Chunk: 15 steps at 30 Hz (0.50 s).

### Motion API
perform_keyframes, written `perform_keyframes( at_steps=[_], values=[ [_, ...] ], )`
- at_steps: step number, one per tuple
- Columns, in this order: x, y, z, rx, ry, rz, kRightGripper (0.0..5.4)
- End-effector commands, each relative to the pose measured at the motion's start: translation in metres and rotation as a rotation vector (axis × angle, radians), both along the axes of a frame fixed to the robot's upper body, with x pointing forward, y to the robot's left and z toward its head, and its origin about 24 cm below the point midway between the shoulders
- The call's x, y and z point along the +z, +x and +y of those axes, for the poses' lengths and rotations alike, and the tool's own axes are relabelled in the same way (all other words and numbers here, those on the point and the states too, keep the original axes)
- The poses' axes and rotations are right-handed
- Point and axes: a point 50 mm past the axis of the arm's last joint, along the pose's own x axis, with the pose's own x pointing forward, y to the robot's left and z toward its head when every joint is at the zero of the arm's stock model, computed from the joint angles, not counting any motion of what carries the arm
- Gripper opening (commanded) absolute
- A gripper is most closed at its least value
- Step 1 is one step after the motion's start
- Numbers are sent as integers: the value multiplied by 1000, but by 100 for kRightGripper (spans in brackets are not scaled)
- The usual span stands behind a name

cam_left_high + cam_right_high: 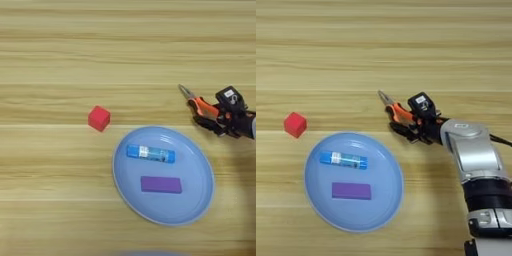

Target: Move the objects on the table

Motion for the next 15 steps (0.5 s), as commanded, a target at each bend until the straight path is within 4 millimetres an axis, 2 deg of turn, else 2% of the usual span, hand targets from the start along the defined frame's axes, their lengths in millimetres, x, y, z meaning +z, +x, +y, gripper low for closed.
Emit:
perform_keyframes(
  at_steps=[1, 14, 15],
  values=[
    [33, 14, -9, -2, -60, -138, 346],
    [20, 14, -13, -5, -65, -102, 346],
    [20, 14, -13, -4, -65, -102, 375]
  ],
)
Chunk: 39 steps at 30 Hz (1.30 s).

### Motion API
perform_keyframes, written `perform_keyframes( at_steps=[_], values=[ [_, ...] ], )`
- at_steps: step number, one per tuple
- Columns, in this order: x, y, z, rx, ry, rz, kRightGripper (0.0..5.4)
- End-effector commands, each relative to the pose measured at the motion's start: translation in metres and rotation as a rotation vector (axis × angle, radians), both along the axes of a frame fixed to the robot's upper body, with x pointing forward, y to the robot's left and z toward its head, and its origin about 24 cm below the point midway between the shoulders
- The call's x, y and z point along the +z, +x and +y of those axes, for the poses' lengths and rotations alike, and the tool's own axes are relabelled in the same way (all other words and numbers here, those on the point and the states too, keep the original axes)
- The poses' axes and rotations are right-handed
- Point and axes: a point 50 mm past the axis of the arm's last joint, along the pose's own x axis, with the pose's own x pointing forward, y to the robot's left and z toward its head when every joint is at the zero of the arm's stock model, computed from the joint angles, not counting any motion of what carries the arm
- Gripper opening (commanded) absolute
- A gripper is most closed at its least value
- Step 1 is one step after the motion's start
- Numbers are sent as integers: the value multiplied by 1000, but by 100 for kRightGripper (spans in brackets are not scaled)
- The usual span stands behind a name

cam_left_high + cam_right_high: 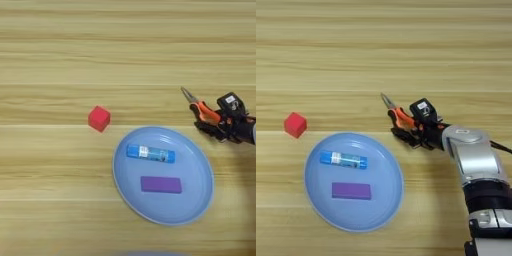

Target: Move the objects on the table

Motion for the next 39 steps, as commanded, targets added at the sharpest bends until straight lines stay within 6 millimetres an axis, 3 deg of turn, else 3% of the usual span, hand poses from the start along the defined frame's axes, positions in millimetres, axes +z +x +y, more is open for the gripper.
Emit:
perform_keyframes(
  at_steps=[1, 8, 16, 28, 39],
  values=[
    [30, 15, -7, -2, -62, -110, 384],
    [40, 17, -3, 23, -37, -163, 456],
    [70, 23, 11, 80, 19, -303, 538],
    [95, 18, 52, 259, 125, -425, 538],
    [86, 0, 113, 509, 239, -409, 538]
  ],
)
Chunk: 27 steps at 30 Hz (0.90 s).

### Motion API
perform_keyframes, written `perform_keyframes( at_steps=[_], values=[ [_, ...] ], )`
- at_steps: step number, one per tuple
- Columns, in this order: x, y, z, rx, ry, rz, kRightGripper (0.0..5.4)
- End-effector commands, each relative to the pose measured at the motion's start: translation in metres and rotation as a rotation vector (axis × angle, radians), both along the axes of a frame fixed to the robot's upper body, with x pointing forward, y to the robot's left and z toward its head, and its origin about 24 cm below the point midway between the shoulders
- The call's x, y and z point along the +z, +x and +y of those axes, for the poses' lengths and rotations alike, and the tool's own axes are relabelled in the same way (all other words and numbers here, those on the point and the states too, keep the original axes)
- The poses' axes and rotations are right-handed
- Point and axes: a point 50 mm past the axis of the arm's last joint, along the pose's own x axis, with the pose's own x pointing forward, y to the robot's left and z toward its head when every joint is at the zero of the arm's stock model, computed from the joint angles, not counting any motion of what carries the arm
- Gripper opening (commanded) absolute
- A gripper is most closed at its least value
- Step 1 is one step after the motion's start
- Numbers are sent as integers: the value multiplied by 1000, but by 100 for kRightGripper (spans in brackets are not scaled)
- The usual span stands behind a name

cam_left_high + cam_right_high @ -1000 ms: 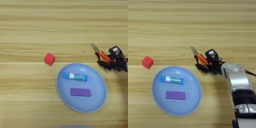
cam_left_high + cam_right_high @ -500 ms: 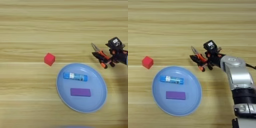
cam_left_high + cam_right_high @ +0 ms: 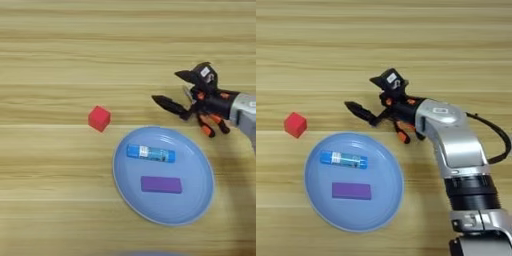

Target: Move the objects on the table

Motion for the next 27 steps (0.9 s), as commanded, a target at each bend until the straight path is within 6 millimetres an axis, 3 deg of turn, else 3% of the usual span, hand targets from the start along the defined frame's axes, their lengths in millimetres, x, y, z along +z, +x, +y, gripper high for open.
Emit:
perform_keyframes(
  at_steps=[1, 18, 27],
  values=[
    [24, -1, 24, 101, 14, -123, 538],
    [10, -1, 80, 201, 22, -89, 538],
    [-10, 7, 102, 175, -1, -50, 538]
  ],
)
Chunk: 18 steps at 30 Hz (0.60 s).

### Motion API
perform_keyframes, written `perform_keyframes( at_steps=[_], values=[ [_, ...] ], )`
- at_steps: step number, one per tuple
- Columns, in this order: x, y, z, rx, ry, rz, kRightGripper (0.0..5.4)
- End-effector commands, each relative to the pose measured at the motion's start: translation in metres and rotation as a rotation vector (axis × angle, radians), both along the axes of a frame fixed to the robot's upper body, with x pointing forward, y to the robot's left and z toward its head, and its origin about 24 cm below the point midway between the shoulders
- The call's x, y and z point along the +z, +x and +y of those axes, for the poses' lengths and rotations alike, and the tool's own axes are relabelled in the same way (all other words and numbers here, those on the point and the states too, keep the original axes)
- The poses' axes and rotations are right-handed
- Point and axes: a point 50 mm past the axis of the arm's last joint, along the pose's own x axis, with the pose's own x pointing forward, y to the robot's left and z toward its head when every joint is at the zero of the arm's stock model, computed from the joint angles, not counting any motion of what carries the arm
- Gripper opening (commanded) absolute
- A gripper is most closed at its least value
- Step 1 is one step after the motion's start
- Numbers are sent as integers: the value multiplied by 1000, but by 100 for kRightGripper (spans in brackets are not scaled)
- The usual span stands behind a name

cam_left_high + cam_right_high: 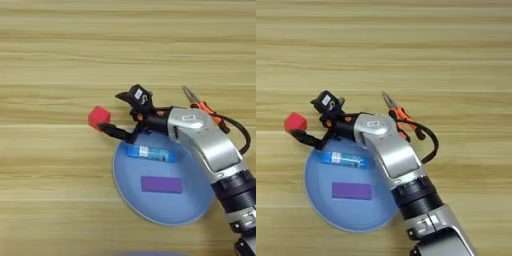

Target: Move the objects on the table

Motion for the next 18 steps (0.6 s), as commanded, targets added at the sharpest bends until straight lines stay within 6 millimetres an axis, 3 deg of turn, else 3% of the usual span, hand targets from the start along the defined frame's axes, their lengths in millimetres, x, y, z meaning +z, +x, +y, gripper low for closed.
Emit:
perform_keyframes(
  at_steps=[1, 11, 18],
  values=[
    [26, 15, 14, -8, 12, -142, 538],
    [7, 22, 27, -24, -22, -133, 538],
    [3, 27, 32, -38, -27, -139, 465]
  ],
)
